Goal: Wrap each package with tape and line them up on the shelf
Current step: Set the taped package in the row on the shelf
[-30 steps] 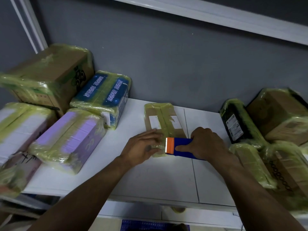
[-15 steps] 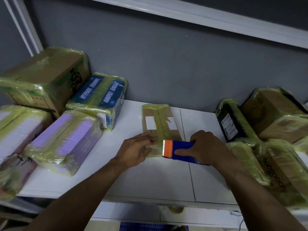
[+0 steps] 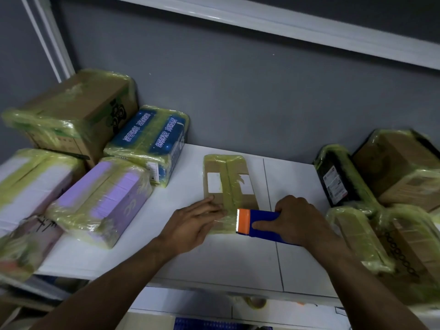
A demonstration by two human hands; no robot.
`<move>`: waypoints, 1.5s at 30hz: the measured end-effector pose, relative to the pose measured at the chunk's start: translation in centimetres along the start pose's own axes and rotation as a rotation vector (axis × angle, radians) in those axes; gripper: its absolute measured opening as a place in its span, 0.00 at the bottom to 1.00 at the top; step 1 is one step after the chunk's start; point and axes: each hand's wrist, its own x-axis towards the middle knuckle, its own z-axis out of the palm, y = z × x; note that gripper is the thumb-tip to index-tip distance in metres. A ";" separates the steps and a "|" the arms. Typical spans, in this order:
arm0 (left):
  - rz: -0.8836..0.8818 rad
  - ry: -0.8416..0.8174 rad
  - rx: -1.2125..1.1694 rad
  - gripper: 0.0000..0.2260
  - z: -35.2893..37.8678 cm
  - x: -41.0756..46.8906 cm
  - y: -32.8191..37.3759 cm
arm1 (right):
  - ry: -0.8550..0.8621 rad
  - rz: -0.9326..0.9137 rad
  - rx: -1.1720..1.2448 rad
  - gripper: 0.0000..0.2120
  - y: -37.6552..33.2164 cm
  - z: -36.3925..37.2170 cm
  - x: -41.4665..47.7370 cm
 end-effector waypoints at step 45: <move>-0.132 -0.144 -0.056 0.26 -0.3 1.5 1.1 | -0.027 0.072 0.000 0.36 0.5 0.5 0.7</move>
